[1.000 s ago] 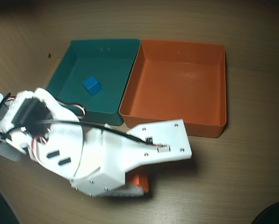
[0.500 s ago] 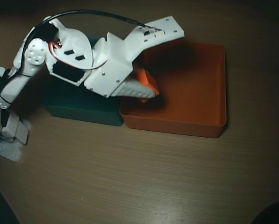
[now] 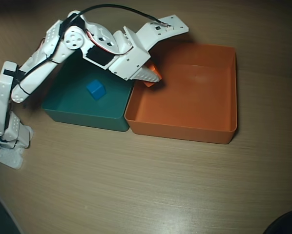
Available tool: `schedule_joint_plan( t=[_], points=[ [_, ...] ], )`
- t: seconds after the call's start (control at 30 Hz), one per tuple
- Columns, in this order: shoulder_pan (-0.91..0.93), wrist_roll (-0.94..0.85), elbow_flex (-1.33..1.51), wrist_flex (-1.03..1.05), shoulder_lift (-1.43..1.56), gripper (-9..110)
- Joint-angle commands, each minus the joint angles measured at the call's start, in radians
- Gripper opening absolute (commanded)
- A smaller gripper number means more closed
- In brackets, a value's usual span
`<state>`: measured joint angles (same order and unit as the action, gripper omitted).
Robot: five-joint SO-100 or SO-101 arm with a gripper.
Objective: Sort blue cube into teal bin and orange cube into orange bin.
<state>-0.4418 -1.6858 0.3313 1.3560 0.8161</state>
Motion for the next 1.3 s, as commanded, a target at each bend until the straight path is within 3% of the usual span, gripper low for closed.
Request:
schedule_joint_plan(
  t=[0.0,0.57,0.67,1.03,1.27],
  points=[
    [-0.014,0.006,-0.081,-0.012,0.003,-6],
    [-0.018,0.008,-0.46,-0.014,-0.284,-5],
    [-0.018,0.008,-0.485,-0.014,-0.301,2],
    [-0.005,0.008,-0.489,-0.014,-0.301,43],
    [-0.003,0.008,-0.489,-0.014,-0.288,45]
  ],
)
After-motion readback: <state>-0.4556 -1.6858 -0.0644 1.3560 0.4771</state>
